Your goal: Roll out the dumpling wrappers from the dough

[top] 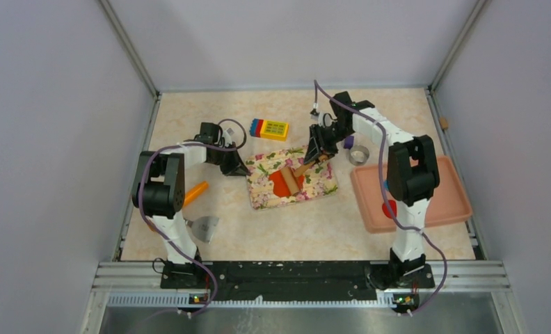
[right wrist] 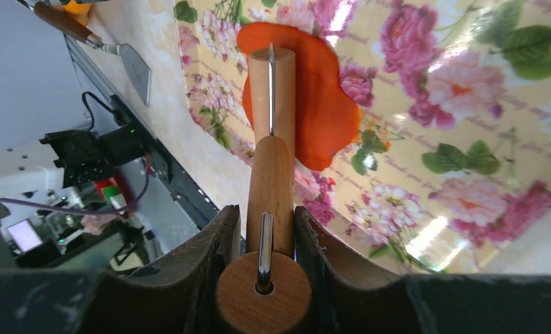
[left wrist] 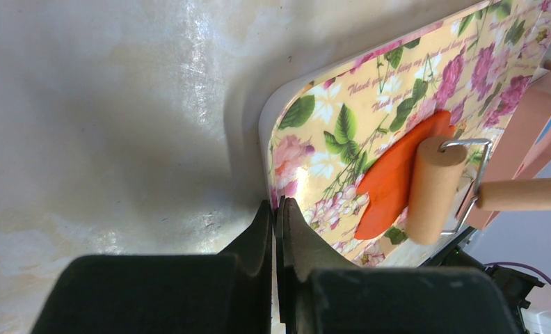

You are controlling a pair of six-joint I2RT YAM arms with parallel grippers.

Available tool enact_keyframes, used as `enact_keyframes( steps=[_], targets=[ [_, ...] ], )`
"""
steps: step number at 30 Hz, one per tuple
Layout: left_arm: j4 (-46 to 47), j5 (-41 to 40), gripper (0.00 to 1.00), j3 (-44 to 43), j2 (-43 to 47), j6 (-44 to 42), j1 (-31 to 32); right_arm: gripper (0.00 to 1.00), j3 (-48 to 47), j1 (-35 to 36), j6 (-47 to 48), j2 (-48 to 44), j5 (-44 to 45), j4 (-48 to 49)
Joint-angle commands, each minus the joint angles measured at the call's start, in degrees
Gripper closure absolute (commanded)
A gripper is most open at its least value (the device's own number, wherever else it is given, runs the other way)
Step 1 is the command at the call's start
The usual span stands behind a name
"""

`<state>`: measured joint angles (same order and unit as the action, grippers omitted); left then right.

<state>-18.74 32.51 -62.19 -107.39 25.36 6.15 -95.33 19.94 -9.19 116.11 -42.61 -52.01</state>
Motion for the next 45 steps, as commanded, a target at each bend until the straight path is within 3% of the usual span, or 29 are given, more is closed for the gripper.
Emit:
enact_keyframes(
  steps=[1, 11, 25, 35, 41, 45],
  targets=[
    [-0.9, -1.6, 1.00, -0.9, -1.9, -3.0, 0.2, 1.00, 0.2, 0.6, -5.6, 0.3, -3.0, 0.6],
    [-0.8, -1.2, 1.00, -1.4, -1.8, -2.4, 0.2, 1.00, 2.4, 0.3, -5.3, 3.3, 11.6, -1.9],
    [0.2, -0.7, 1.00, -1.1, -1.6, -1.3, 0.2, 1.00, 0.3, 5.5, -2.3, 10.8, 18.6, 1.3],
    [0.8, -0.4, 1.00, -1.1, -1.8, -0.6, 0.1, 1.00, -6.2, 10.4, -1.4, 13.2, 13.3, 3.4],
    [0.8, 0.0, 1.00, -1.5, -2.0, -0.6, 0.1, 1.00, -11.5, 10.0, 3.9, 5.5, 4.3, 2.1],
    [1.2, 0.1, 1.00, -1.4, -1.9, -0.2, 0.1, 1.00, -9.2, 8.7, 4.8, -0.6, 1.5, 0.6]
  ],
)
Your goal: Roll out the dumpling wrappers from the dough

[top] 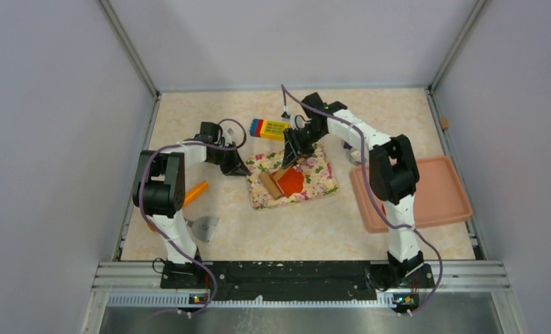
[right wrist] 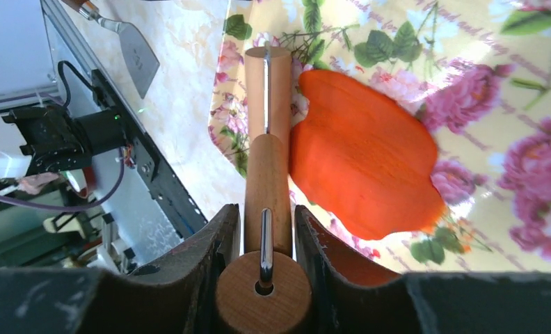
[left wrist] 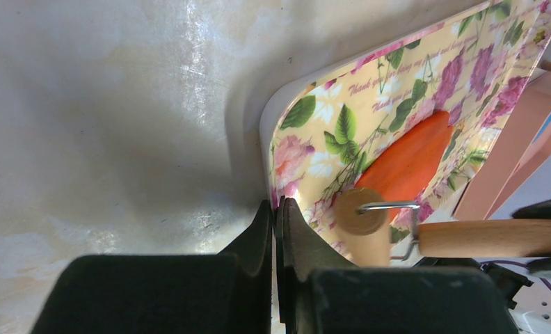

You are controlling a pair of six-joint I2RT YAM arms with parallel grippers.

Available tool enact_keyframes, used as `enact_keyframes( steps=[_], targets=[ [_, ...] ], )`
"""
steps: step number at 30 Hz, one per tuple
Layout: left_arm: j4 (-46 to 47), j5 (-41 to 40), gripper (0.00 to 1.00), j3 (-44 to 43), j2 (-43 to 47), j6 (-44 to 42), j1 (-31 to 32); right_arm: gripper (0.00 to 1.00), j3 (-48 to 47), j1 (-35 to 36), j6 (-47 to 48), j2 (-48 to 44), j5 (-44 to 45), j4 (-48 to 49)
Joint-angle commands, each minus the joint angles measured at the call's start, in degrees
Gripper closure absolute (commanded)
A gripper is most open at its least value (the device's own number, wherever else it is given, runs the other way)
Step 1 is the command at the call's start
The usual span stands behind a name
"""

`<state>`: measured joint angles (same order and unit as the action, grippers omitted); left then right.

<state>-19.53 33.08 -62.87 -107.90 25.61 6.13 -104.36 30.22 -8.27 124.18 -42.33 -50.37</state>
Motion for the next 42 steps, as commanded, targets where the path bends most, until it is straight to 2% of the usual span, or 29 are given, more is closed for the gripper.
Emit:
enact_keyframes(
  steps=[1, 5, 11, 15, 20, 42],
  targets=[
    [2.0, -0.4, 1.00, -0.8, -1.4, -0.4, 0.1, 1.00, 1.1, -2.1, 3.6, -9.7, 1.7, -1.2],
    [1.9, -0.4, 1.00, -1.2, -1.5, -0.3, 0.1, 1.00, 6.6, -4.9, 3.6, -12.0, 4.8, -1.6],
    [1.9, -0.8, 1.00, -0.9, -1.0, -0.6, 0.2, 1.00, 12.7, -6.8, 7.0, -10.8, 18.1, -1.8],
    [2.3, -1.1, 1.00, -0.3, -0.3, -0.7, 0.2, 1.00, 14.7, -8.1, 8.0, -8.4, 28.3, -1.1],
    [2.7, -1.3, 1.00, 0.2, 0.3, -0.8, 0.1, 1.00, 14.5, -12.5, 11.7, -6.5, 35.0, -2.3],
    [3.3, -1.3, 1.00, 0.5, 0.1, -0.7, 0.1, 1.00, 18.5, -19.4, 14.9, -7.2, 41.6, -1.6]
  ],
)
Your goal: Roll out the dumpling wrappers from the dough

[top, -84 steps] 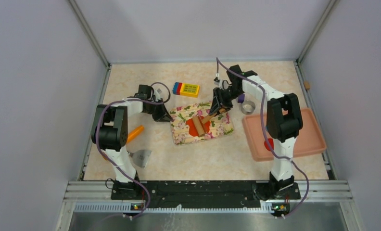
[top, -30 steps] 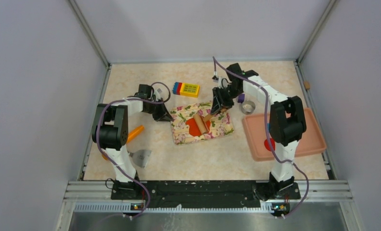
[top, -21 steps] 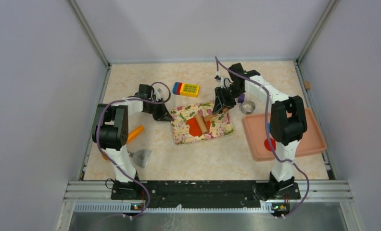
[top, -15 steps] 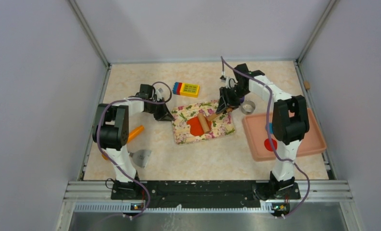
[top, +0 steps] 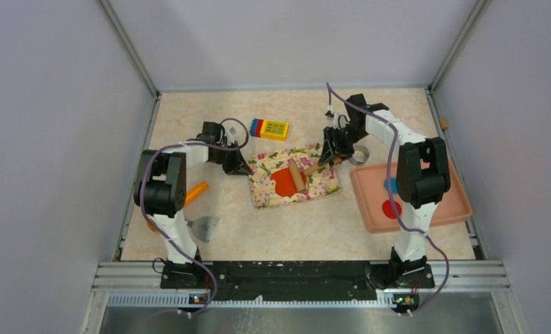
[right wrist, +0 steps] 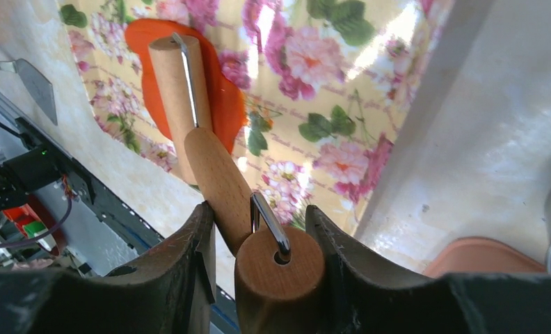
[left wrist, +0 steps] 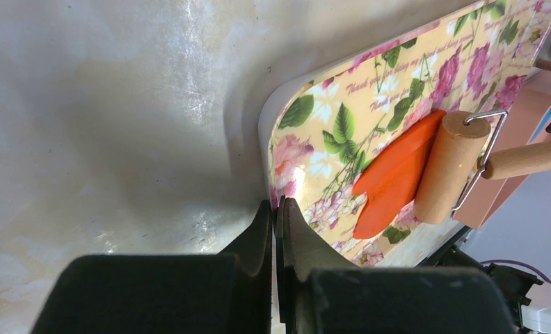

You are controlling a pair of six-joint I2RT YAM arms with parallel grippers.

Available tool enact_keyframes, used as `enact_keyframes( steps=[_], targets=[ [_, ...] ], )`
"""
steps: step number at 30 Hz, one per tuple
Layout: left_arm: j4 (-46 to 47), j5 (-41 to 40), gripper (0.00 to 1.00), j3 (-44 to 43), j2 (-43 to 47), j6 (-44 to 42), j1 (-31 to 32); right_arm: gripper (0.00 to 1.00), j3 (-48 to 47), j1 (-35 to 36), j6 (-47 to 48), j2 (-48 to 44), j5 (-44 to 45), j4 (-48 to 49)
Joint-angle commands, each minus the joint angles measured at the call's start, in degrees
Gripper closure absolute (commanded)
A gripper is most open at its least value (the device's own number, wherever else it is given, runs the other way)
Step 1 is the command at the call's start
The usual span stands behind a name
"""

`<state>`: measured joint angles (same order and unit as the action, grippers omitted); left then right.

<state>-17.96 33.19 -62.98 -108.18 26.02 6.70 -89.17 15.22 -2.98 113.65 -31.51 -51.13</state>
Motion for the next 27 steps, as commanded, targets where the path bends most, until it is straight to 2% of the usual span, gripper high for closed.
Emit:
enact_keyframes(
  steps=[1, 27],
  targets=[
    [1.7, -1.4, 1.00, 0.6, 0.5, -1.1, -0.5, 1.00, 3.3, -4.6, 9.7, 3.3, 30.9, -0.8],
    [2.0, -1.3, 1.00, 0.6, 0.1, -0.8, -0.5, 1.00, 3.9, -7.2, 11.1, 1.7, 33.0, -0.8]
  ],
)
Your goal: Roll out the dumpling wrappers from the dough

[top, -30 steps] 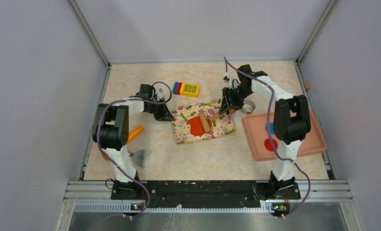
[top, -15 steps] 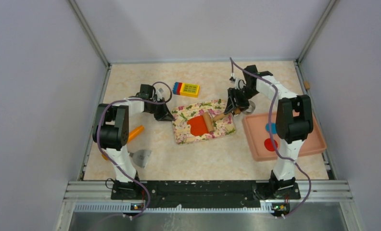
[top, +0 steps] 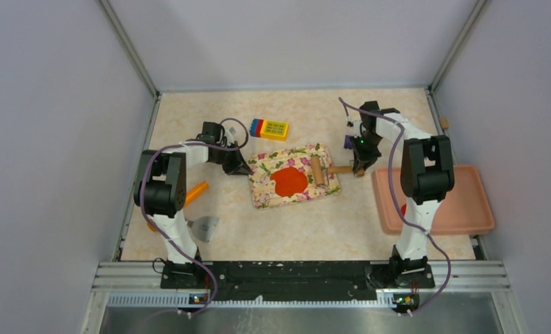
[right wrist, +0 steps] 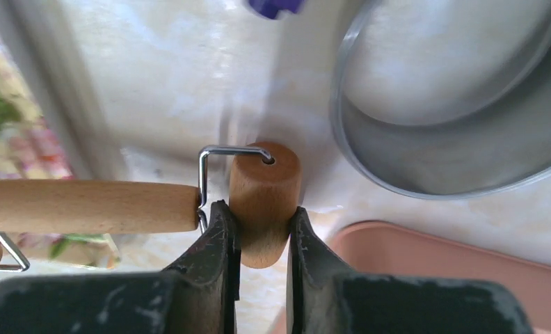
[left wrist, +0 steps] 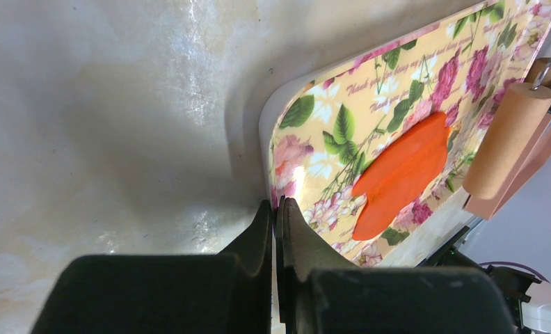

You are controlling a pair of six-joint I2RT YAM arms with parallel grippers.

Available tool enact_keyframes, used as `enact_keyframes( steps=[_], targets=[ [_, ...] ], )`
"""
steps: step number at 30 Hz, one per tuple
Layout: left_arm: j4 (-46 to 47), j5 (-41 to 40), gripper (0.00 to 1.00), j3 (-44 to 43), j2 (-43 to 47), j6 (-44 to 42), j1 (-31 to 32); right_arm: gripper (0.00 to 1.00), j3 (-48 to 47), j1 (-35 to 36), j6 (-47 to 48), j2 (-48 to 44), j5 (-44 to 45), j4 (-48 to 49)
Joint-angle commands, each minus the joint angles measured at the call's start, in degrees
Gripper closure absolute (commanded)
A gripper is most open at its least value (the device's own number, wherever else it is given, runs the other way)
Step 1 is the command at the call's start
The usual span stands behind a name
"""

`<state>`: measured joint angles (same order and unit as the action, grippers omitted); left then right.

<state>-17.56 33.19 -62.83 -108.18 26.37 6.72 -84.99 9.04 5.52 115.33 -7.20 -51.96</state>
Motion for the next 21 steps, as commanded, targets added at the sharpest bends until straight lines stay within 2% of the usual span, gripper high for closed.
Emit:
enact_keyframes(
  steps=[1, 9, 13, 17, 19, 21],
  targets=[
    [1.6, -1.3, 1.00, 0.6, 0.2, -1.1, -0.5, 1.00, -0.6, -1.0, 2.6, -0.3, 8.3, 0.0],
    [1.5, -1.0, 1.00, 0.3, 0.6, -1.2, -0.5, 1.00, -7.4, -1.0, 2.1, -2.9, -5.0, -1.3],
    [0.7, 0.0, 1.00, -0.3, 2.0, -1.5, -0.4, 1.00, -10.0, -1.0, 2.0, -5.1, -6.8, -3.0],
    [-0.7, -0.9, 0.73, -0.1, 5.4, -2.4, -0.4, 1.00, -9.3, -1.0, 1.9, -8.3, -8.5, -4.0],
    [-1.0, -1.3, 0.64, 0.3, 7.6, -3.1, -0.2, 1.00, -8.1, -1.0, 1.8, -10.0, -10.6, -4.0],
    [-1.1, -1.2, 0.60, 0.6, 9.8, -4.7, 0.1, 1.00, -6.7, -1.0, 1.6, -11.7, -12.3, -3.6]
  ],
)
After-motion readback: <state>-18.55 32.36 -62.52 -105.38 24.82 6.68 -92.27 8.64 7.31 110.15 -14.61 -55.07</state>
